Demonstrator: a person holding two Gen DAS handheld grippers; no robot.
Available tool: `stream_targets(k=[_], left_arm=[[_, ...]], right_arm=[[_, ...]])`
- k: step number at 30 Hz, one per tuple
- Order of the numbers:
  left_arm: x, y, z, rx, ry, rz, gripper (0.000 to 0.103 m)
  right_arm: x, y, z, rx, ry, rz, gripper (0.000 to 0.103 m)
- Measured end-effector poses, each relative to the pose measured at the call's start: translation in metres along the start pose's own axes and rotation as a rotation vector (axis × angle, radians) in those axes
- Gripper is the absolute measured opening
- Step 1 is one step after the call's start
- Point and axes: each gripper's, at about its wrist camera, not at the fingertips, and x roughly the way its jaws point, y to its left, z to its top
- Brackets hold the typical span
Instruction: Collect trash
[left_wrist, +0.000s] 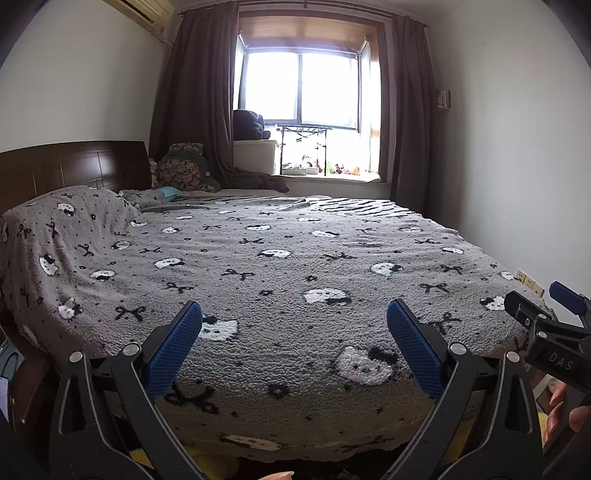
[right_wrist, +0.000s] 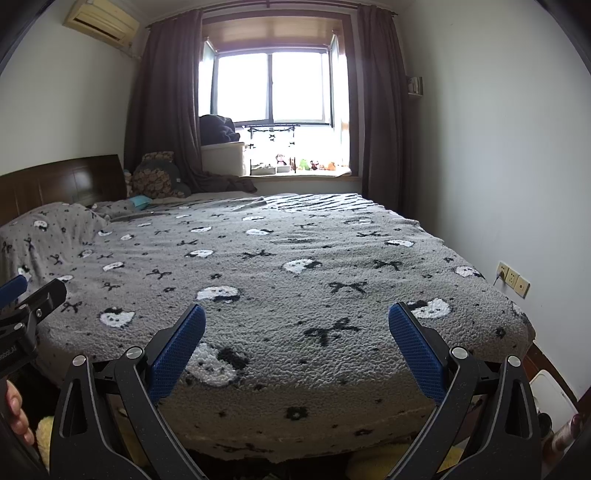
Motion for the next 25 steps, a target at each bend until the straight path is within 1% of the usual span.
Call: stream_targets(k=[6,15,18,25], left_arm=[[0.0035,-0.0001,-0.0013,-0.005,0.014,-0.023,0.095],[0.0041,-0.0052,-0.0037,0.02,0.012,-0.006,0.094],[0.0062,-0.0045,-0.0034,0.011,0.026,-0.005,0.094],[0.0071,-0.0024,-0.0028,0.01,0.03,0.011,0.095]], right_arm=[[0.0016,0.0009,-0.0018,-0.005,0.003,-0.002,0.1],[0.0039,-0.0002,-0.0011,-0.006,0.007,-0.002,0.1],[0.0039,-0.001,-0.0011,-0.007,0.007,-0.002,0.1],[0.0045,-0.0013,-0.0003,-0.01,0.011,-0.004,0.1]])
